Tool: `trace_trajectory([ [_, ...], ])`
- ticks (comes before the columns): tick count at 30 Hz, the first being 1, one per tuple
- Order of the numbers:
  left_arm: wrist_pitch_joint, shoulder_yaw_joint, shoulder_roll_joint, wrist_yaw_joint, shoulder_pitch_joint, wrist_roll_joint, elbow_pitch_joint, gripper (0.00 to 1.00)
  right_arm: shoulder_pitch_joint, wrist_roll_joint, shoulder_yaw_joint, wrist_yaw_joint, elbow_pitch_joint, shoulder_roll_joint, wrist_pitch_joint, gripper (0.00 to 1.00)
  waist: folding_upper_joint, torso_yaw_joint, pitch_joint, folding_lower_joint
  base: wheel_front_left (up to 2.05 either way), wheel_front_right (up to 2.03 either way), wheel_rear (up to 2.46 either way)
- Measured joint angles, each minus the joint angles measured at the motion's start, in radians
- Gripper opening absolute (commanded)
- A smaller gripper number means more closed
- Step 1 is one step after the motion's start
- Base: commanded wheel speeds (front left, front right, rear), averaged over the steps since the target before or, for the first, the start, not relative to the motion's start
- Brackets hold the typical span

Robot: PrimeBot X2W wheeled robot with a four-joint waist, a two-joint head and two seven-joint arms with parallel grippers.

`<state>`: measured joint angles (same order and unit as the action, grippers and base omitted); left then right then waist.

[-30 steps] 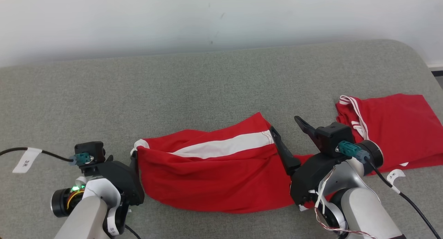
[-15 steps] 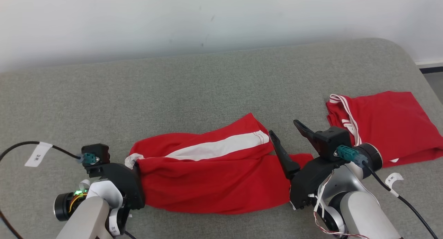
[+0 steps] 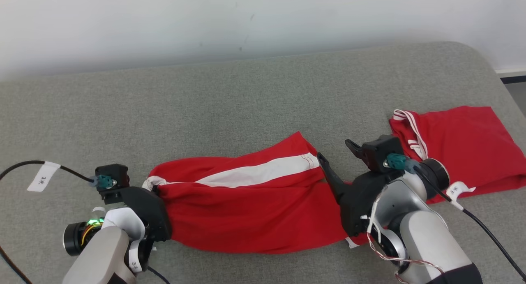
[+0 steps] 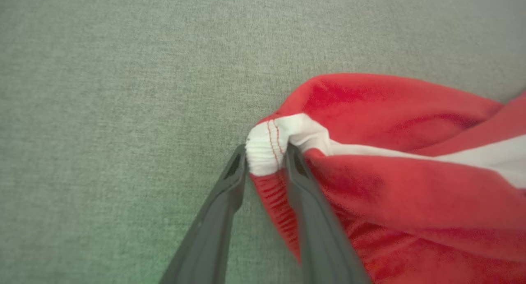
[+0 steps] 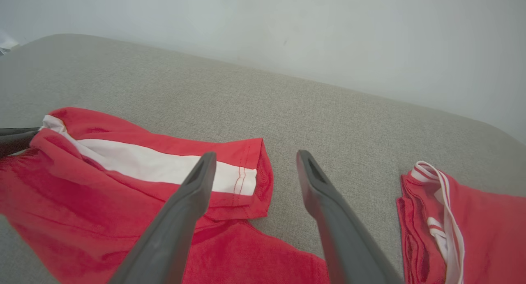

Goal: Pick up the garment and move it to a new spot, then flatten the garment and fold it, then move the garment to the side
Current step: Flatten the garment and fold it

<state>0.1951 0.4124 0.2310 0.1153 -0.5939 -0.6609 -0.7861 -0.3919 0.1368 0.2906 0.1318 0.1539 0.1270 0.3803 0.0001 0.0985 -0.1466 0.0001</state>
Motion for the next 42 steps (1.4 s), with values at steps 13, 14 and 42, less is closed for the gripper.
trace_trajectory([
  [13, -0.017, -0.012, -0.003, -0.027, -0.033, -0.023, -0.004, 0.00, -0.098, 0.018, -0.025, 0.000, 0.178, -0.042, 0.148, 1.00, 0.0000, -0.025, -0.026, 0.0000, 0.00, 0.00, 0.00],
  [14, -0.018, -0.009, -0.005, -0.029, -0.037, -0.024, -0.004, 0.00, -0.106, 0.014, -0.034, 0.000, 0.192, -0.045, 0.161, 1.00, 0.0000, -0.027, -0.029, 0.0000, 0.00, 0.00, 0.00],
  [42, -0.072, 0.021, -0.031, -0.058, -0.084, -0.025, -0.040, 0.00, -0.224, 0.041, -0.061, 0.000, 0.366, -0.075, 0.192, 1.00, 0.0000, -0.059, -0.053, 0.0000, 0.00, 0.00, 0.00],
])
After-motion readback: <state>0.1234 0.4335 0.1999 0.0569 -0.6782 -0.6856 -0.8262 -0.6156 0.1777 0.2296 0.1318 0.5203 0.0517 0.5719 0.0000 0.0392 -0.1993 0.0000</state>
